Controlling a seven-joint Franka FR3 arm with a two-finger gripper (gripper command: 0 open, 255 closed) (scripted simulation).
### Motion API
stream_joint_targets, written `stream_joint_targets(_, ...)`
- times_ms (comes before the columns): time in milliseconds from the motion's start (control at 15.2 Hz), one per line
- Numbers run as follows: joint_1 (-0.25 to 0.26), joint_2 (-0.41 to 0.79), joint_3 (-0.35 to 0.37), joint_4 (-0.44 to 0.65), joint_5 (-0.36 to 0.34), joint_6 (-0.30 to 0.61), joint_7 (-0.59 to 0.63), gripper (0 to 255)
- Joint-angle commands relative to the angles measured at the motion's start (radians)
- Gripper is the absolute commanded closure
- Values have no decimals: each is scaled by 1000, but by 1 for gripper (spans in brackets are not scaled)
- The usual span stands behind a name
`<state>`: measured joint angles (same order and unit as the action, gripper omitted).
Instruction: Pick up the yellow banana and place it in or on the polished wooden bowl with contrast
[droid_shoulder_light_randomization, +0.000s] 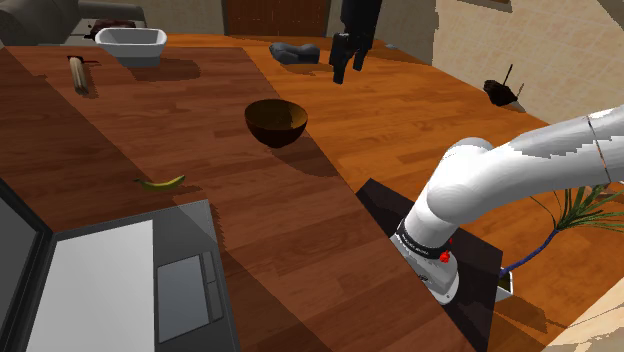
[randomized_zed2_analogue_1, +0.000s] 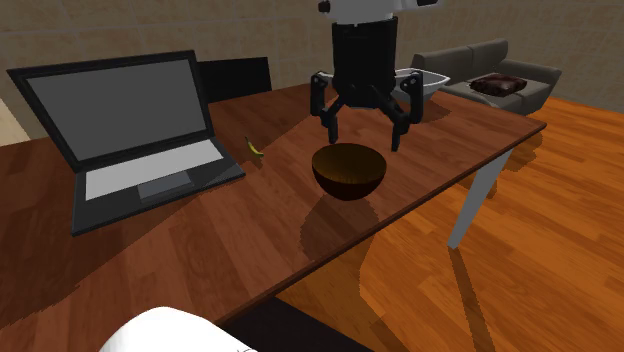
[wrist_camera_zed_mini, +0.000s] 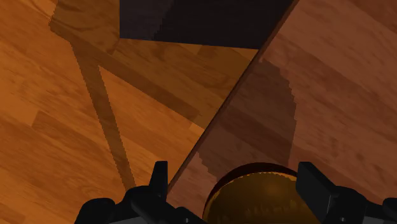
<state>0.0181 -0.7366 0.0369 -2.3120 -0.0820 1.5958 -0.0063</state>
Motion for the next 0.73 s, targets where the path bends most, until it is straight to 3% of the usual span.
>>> stream_joint_targets(0, 0, 0, 0, 0, 0, 0, 0, 0)
stream_joint_targets(660, 102, 309, 58, 115, 17, 189, -129, 0)
